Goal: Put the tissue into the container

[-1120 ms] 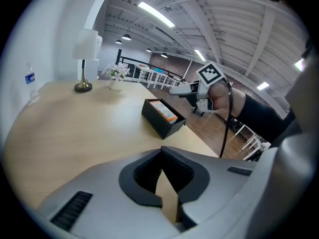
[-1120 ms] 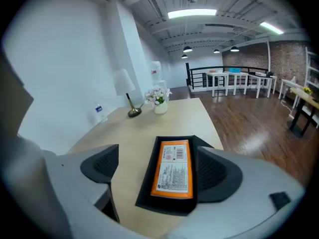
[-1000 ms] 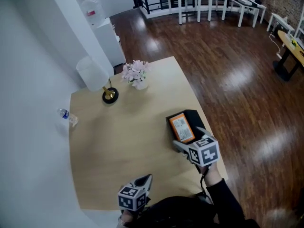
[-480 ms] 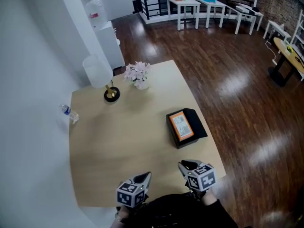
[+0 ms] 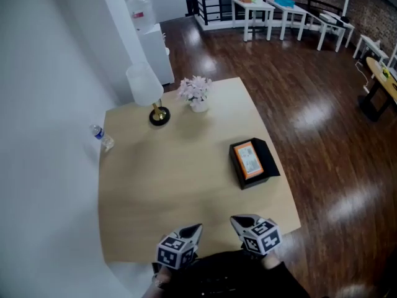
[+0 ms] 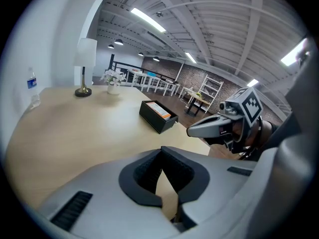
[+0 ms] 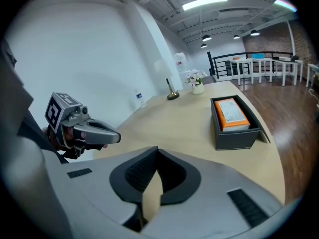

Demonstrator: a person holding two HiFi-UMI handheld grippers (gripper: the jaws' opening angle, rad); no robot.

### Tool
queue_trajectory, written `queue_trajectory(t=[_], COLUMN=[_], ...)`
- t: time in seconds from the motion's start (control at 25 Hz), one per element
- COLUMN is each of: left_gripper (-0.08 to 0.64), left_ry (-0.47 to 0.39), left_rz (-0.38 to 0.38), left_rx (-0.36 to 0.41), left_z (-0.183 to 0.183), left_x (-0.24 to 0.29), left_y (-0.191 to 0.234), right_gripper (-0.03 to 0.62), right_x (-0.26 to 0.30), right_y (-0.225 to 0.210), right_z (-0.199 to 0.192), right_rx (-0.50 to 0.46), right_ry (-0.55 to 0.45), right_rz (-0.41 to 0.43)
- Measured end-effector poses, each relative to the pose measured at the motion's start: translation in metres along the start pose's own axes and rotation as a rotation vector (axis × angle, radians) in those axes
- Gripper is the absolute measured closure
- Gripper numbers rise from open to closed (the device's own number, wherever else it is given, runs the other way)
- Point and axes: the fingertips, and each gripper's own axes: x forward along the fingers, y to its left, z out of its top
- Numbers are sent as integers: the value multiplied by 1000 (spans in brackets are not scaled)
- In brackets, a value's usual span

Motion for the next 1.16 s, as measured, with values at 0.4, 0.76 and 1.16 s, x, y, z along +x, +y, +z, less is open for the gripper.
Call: queue_trajectory(t=[0.4,0.76,1.16], left_gripper=[560,560,560], left_ry=[-18,-25,-20], left_rz=[2,4,12], left_rx=[14,23,20], left_z=[2,2,1], left_x=[-7,-7,-6], left_y=[-2,-4,-6], right_gripper=[591,591,591], right_x=[-3,-6,-8], right_y=[4,7,8], right_z=[-5,-5,-5], right_rx=[-61,-45,-49], right_ry=[7,2,4], right_rz=[-14,3,20])
